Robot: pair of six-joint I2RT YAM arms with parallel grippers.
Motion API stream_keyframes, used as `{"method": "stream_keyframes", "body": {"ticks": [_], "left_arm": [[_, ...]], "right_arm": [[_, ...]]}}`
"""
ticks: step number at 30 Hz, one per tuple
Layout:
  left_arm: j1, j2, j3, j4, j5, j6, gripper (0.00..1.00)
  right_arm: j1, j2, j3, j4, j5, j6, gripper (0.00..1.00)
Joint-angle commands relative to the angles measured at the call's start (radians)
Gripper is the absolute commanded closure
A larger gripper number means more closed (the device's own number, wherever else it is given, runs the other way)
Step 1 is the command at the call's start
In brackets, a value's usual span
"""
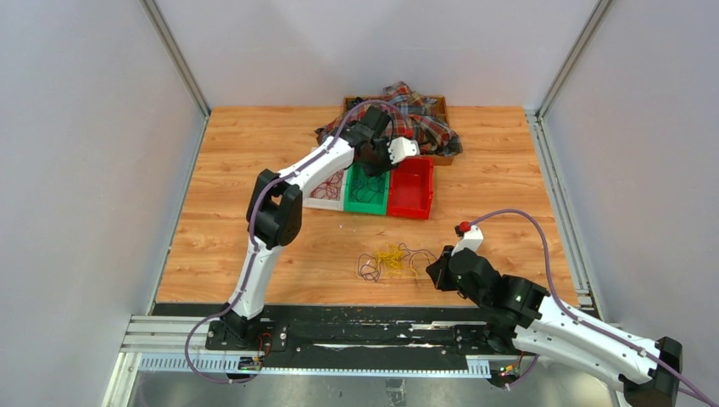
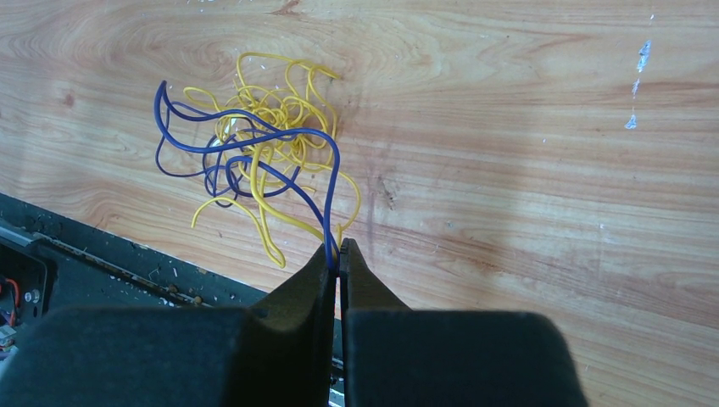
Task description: Untangle the cables
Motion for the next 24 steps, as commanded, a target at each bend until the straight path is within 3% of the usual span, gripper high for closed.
{"method": "stream_keyframes", "body": {"ticks": [1, 6, 12, 13, 18, 24], "left_arm": [[0.003, -0.012, -0.059, 0.118, -0.086, -0.015, 0.65], [0.009, -0.046, -0.119, 0.090, -0.089, -0.023, 0.63], [0.009, -0.235, -0.141, -0.086, 0.016, 0.009, 0.11], [0.009, -0.272, -0.148, -0.116, 0.033, 0.018, 0.07], [0.007, -0.453, -0.262, -0.204, 0.100, 0.003, 0.03], [-0.030, -0.607, -0.589, -0.201, 0.198, -0.070, 0.02]], "right_arm": [[-0.011, -0.006, 0.009, -0.026, 0.020, 0.008, 0.99], [-0.011, -0.014, 0.033, -0.040, 0.021, -0.005, 0.99], [-0.011, 0.029, 0.072, -0.048, 0.024, -0.029, 0.99], [-0.011, 0.041, 0.078, -0.047, 0.022, -0.030, 0.99], [-0.011, 0.092, 0.080, -0.048, 0.023, -0.008, 0.99], [-0.012, 0.098, 0.080, -0.070, 0.032, 0.027, 0.99]]}}
